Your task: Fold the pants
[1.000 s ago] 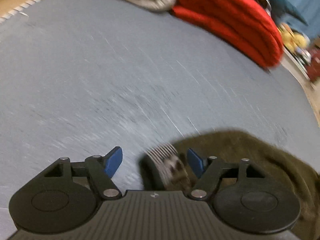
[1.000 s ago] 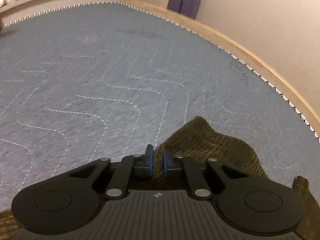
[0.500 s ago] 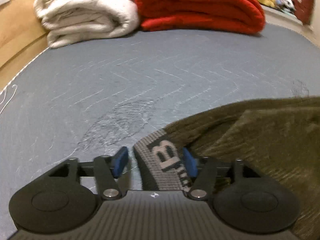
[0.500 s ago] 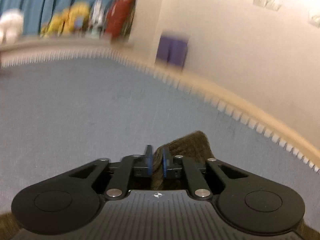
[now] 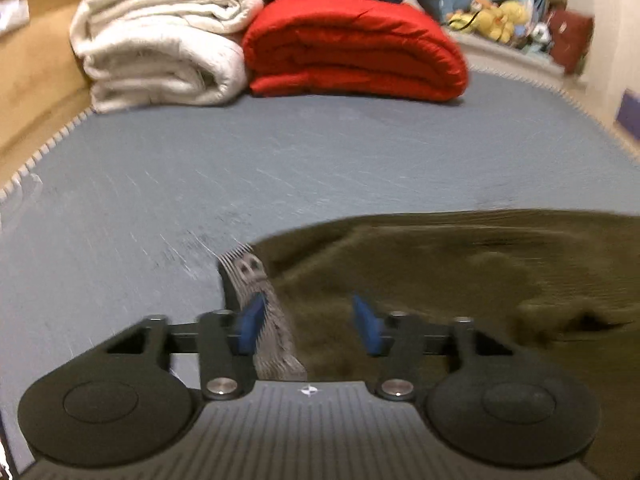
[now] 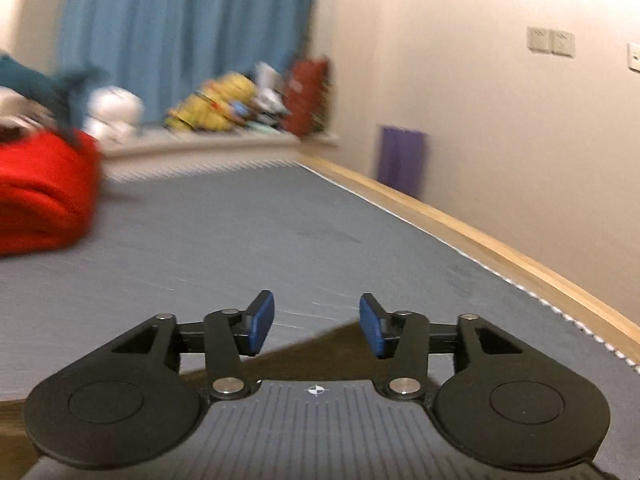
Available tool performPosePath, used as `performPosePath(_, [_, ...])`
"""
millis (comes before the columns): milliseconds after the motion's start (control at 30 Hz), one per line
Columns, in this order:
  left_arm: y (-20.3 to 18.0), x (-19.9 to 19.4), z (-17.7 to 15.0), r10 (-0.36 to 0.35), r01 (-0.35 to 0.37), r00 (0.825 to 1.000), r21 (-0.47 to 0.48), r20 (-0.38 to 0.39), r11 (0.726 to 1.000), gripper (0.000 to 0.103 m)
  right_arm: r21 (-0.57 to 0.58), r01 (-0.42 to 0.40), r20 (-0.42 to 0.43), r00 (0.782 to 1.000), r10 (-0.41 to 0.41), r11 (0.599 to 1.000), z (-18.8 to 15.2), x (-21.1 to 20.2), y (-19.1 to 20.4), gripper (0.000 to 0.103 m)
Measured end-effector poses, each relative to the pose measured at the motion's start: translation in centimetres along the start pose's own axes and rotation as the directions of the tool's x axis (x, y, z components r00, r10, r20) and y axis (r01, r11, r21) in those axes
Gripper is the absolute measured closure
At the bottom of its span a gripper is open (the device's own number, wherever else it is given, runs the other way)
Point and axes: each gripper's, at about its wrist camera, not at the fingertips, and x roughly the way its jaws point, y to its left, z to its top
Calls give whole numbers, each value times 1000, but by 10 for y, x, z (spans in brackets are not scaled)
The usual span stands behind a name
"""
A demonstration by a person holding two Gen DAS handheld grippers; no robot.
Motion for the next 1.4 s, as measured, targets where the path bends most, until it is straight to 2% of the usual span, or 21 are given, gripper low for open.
performPosePath(67, [-1,-28,-7,-54,54,998,15,25,998,85,12,-86,26,996,86,996,5,-47,4,38])
performPosePath(100, [-3,-40,-12,-64,63,997,38,38,997,89,23,-132,37,991,131,991,6,-72,6,36])
performPosePath(200, [-5,-68,-31,-99,90,992,126,73,988,89,38,-251,63,967,248,967,1,-137,16,34])
performPosePath(267, [-2,-74,-44,-105,91,992,167,75,982,88,32,-335,59,941,332,942,-8,-169,21,34])
performPosePath(367, [14,-54,-65,-76,73,997,135,17,988,88,-5,-444,12,896,444,896,-25,-200,32,34])
performPosePath(433, [26,-34,-76,-21,28,998,117,-61,993,88,-29,-504,-14,864,504,863,-42,-207,36,36])
performPosePath(467, [34,-30,-77,2,6,996,94,-84,996,86,-61,-508,-26,861,508,859,-50,-210,42,36])
performPosePath(533, [48,-28,-77,-12,14,997,35,-76,999,71,-135,-495,-89,869,487,858,-65,-210,54,40])
performPosePath(600, [57,-25,-80,-40,38,995,-21,-97,999,41,-166,-521,-141,853,503,837,-76,-211,60,41])
performPosePath(700, [58,-8,-87,-63,58,978,-28,-198,998,25,-188,-530,-205,845,494,827,-88,-200,64,41])
performPosePath(767, [53,3,-90,-35,37,970,5,-241,999,23,-185,-534,-227,840,493,825,-90,-199,65,39])
performPosePath(867, [49,17,-100,7,12,963,67,-270,998,23,-162,-526,-229,843,487,835,-83,-198,63,37])
performPosePath(967, [55,27,-104,-22,37,955,46,-296,998,23,-132,-515,-223,848,481,847,-81,-197,59,34])
performPosePath(1033, [61,28,-103,-64,70,948,7,-313,998,32,-136,-498,-209,860,466,856,-78,-195,54,32])
performPosePath(1067, [62,27,-102,-99,99,943,-14,-317,995,50,-145,-481,-199,870,450,865,-77,-195,53,29])
performPosePath(1100, [61,28,-102,-132,130,939,-29,-317,991,60,-155,-463,-192,881,433,873,-78,-193,52,28])
performPosePath(1133, [59,26,-101,-127,129,942,-14,-311,992,64,-167,-443,-186,891,413,881,-78,-192,50,26])
performPosePath(1200, [53,18,-100,-109,126,949,39,-294,991,79,-186,-407,-177,909,377,894,-78,-187,46,26])
performPosePath(1333, [61,-14,-90,-133,140,961,10,-244,990,84,-158,-342,-175,933,314,926,-73,-172,28,26])
performPosePath(1400, [66,-15,-95,-91,105,961,40,-261,994,84,-110,-307,-175,942,286,945,-69,-164,12,26])
